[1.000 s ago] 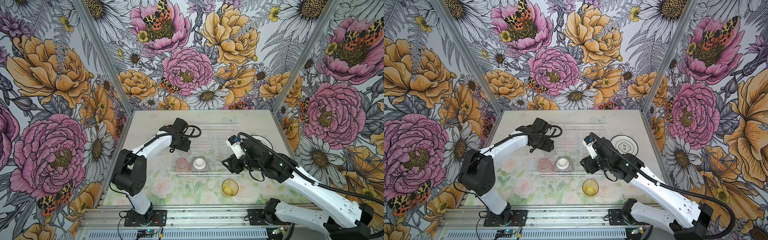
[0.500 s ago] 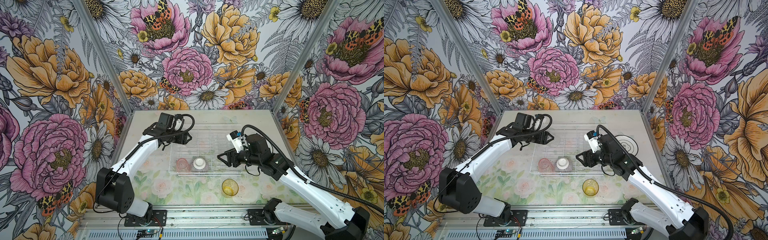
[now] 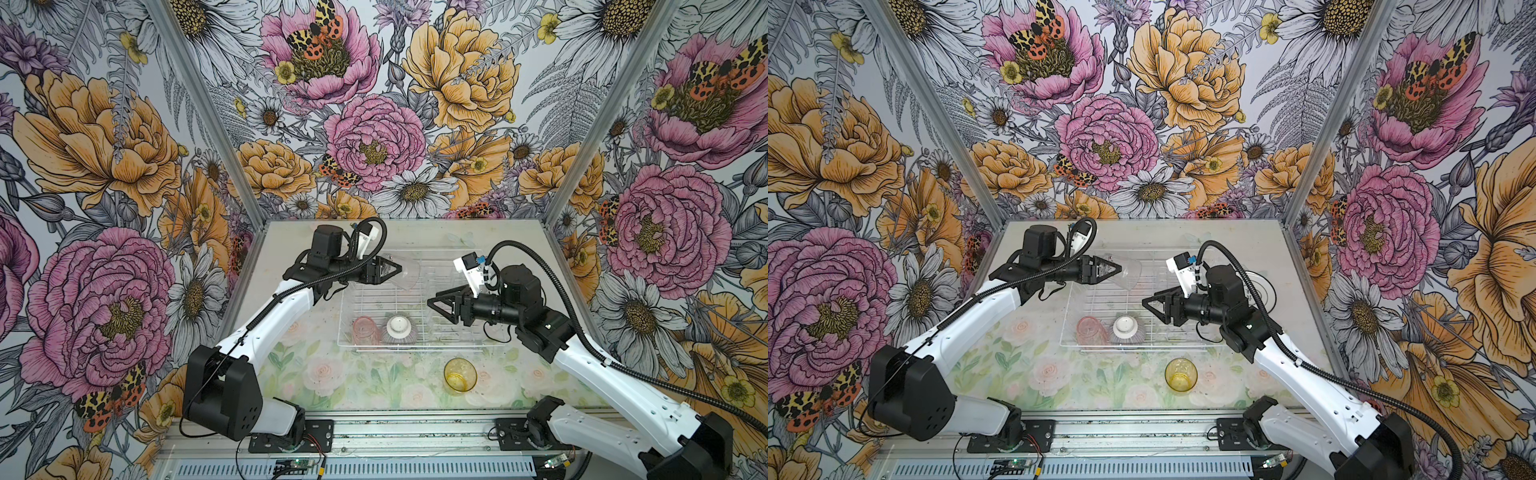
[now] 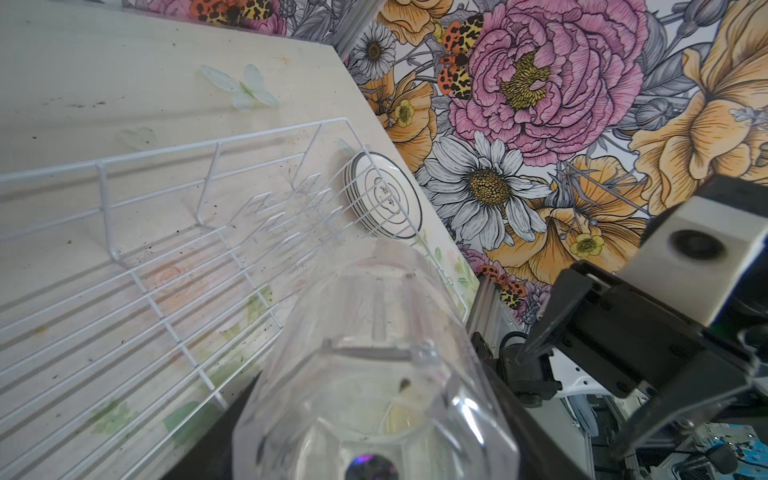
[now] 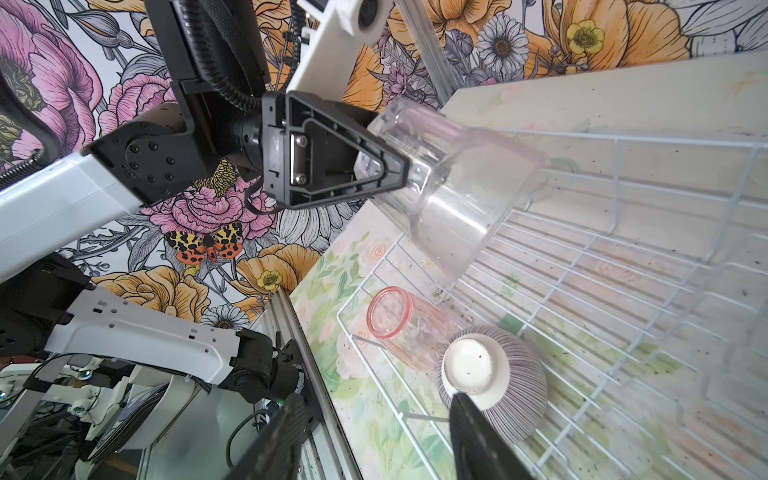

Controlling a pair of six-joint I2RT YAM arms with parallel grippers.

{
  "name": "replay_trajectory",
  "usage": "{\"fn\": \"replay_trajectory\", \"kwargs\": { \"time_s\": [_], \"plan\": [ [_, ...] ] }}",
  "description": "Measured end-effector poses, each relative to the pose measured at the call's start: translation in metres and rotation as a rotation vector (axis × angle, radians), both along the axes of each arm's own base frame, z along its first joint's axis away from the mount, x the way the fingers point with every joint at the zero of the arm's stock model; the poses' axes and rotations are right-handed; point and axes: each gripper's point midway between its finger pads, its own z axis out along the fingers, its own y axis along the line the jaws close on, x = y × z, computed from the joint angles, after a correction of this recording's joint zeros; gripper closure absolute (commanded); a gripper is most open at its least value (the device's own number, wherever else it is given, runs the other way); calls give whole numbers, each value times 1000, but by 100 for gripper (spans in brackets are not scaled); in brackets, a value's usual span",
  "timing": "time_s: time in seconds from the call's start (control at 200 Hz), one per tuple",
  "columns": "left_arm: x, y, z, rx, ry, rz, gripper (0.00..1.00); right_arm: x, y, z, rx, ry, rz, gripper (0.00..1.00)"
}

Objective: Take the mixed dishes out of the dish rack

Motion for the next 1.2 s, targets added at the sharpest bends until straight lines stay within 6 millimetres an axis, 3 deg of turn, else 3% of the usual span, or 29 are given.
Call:
{"fn": "replay_trajectory", "kwargs": {
  "time_s": [0.485,0.721,0.856,1.201],
  "plan": [
    [-28,-39,46,-237,-44,-174,47,20,1,18,136,-52,-2,49],
    [-30,-52,44,-264,-23,-213,48,21,4,27,167,-84,13,51],
    [-29,-57,41,-277,-5,-226,48,21,6,33,183,-101,23,66],
    [-32,-67,53,-337,-7,-267,49,28,10,41,210,-127,43,82]
  ]
}}
